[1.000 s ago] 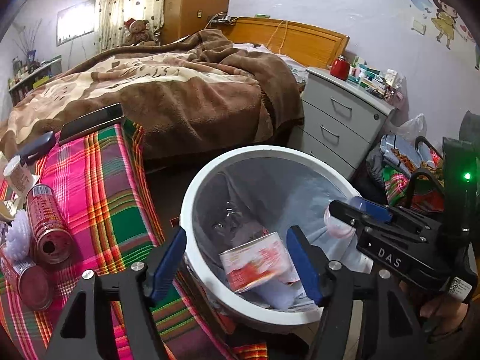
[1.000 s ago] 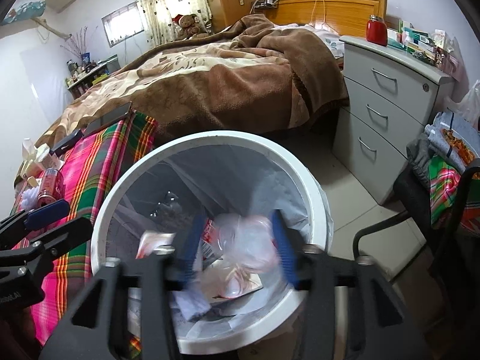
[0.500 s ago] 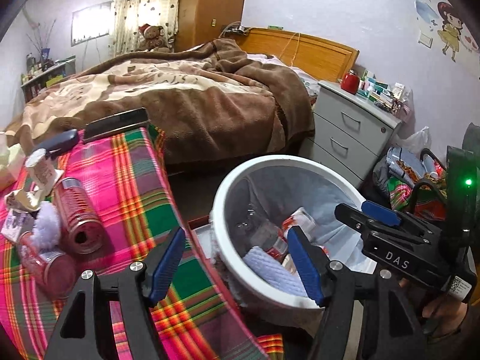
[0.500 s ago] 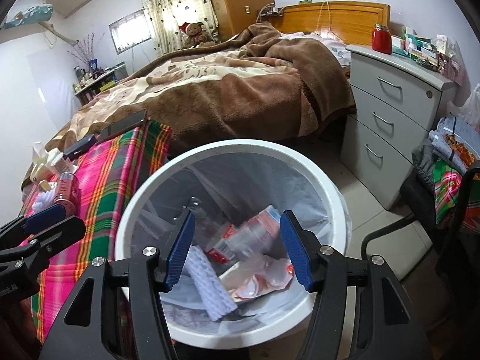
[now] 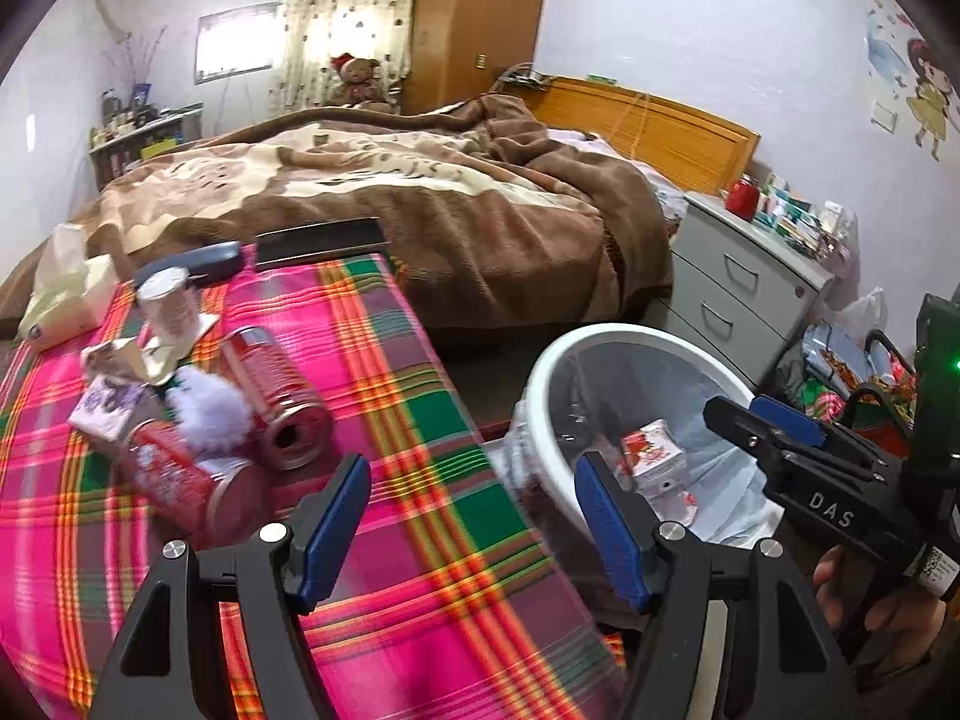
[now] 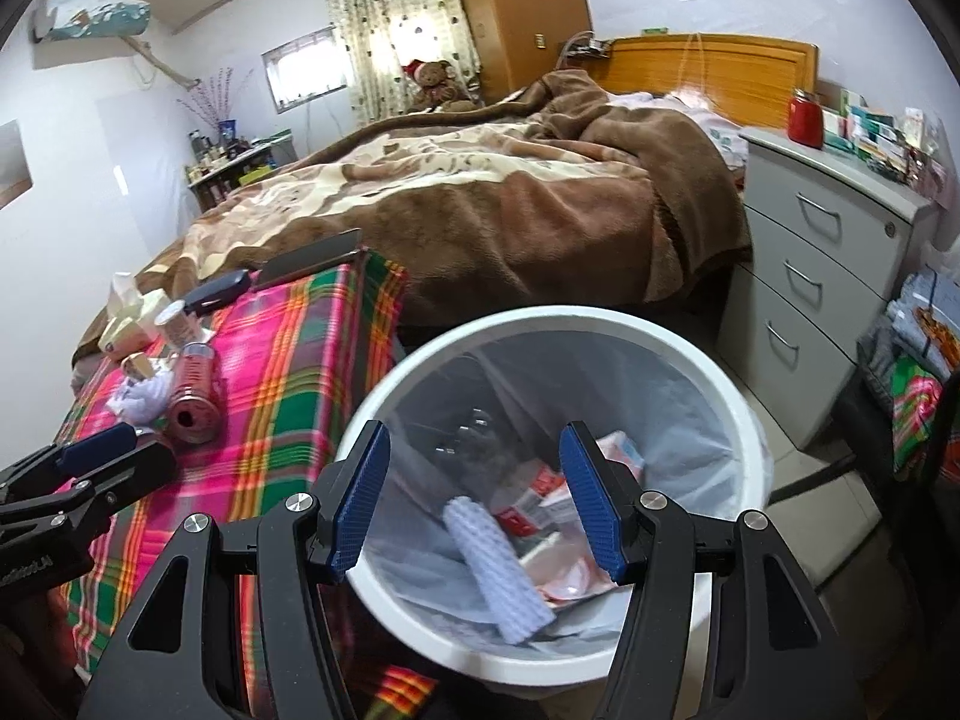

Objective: Collect trash
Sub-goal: 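Move both open tools back to the red Drink Milk cans on the cloth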

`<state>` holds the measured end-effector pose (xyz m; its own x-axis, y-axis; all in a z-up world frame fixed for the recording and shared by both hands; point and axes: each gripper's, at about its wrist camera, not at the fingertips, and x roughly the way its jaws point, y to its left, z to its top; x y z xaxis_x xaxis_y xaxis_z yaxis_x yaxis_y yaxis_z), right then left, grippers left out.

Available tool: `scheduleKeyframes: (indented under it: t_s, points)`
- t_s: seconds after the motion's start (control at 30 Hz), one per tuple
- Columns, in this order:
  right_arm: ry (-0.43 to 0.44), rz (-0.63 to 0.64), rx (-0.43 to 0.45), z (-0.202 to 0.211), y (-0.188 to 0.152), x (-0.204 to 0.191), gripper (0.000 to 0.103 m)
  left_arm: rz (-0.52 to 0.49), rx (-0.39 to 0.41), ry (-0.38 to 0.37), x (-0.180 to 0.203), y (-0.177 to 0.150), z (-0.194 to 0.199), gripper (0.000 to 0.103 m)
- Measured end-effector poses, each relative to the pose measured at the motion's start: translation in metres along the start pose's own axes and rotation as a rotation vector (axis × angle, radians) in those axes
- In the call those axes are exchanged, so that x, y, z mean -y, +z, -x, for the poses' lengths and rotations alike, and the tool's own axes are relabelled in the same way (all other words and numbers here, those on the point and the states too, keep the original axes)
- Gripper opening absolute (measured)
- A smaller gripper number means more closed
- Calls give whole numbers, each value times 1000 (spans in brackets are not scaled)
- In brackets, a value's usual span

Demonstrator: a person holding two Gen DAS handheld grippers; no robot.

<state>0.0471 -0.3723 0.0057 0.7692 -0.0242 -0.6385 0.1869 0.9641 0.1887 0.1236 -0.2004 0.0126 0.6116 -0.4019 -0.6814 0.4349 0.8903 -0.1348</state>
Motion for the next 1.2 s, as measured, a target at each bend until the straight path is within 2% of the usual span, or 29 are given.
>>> scheduleKeyframes:
  t_s: [0.27,0.53,0.73,0.97,1.1,1.2]
  points:
    - [53,46,-10,-14,5,-30,61,101,39,118,-59,-10,21,71]
    - [120,112,-31,-36,15,-68,61,193,25,199,-111,-18,23,74]
    - [166,167,-57,-55,25,-93,61,234,5,210,-132,-18,11,74]
    - [185,207,-96,-77,32,-111,61,247,-17,192,-135,-12,-9,75]
    - [189,217,-111,-83,33,-117,61,263,-26,205,-137,-8,-18,76]
    - [213,204,-131,-87,35,-119,61,268,-50,188,-138,-7,-26,80]
